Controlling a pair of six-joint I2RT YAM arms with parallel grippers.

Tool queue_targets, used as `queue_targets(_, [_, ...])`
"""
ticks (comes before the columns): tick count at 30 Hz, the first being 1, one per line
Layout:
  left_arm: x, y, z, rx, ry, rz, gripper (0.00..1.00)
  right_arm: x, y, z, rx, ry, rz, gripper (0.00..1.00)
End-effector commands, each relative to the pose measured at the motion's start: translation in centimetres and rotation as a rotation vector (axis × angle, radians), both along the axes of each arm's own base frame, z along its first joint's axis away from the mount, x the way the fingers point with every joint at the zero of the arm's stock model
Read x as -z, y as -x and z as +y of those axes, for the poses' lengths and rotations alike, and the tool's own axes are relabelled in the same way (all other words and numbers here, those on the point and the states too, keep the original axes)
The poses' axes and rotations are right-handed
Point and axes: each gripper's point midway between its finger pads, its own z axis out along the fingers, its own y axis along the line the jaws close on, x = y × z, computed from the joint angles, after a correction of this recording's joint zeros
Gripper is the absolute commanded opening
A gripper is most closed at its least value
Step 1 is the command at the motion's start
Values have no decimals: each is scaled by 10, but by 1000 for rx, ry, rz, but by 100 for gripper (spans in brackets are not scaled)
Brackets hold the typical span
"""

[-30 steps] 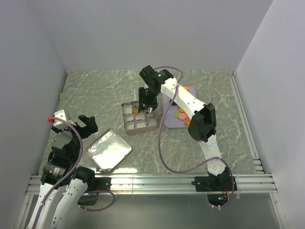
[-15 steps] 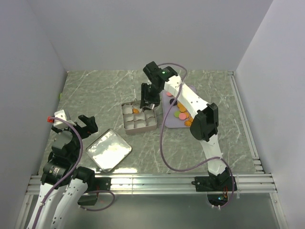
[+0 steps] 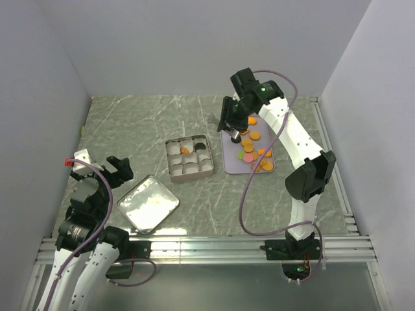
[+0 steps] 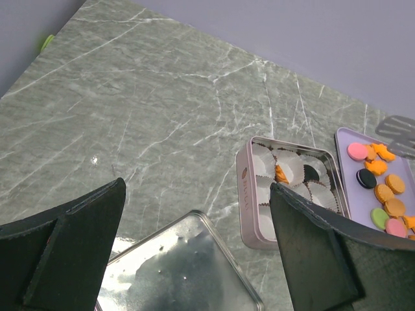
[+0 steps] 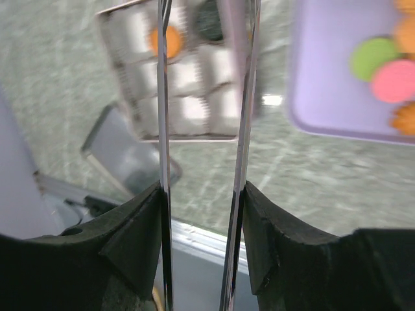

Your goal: Pack the cookies

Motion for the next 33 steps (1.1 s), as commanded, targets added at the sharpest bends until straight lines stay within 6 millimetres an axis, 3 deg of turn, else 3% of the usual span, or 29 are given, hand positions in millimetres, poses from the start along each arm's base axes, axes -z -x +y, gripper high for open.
queue_targets(1, [-8, -4, -4, 25, -7, -26, 99, 12, -3, -33, 20, 103, -7, 55])
queue_targets(8, [-7, -4, -4, 21, -7, -24, 99, 42, -9, -63, 43, 249, 44, 55])
queue_targets(20, [-7, -4, -2, 12, -5, -22, 99, 75, -10, -78, 36, 357, 109, 56])
queue_targets(33, [-5, -5, -1, -3, -4, -11, 99, 93, -22, -71, 18, 348, 139, 57])
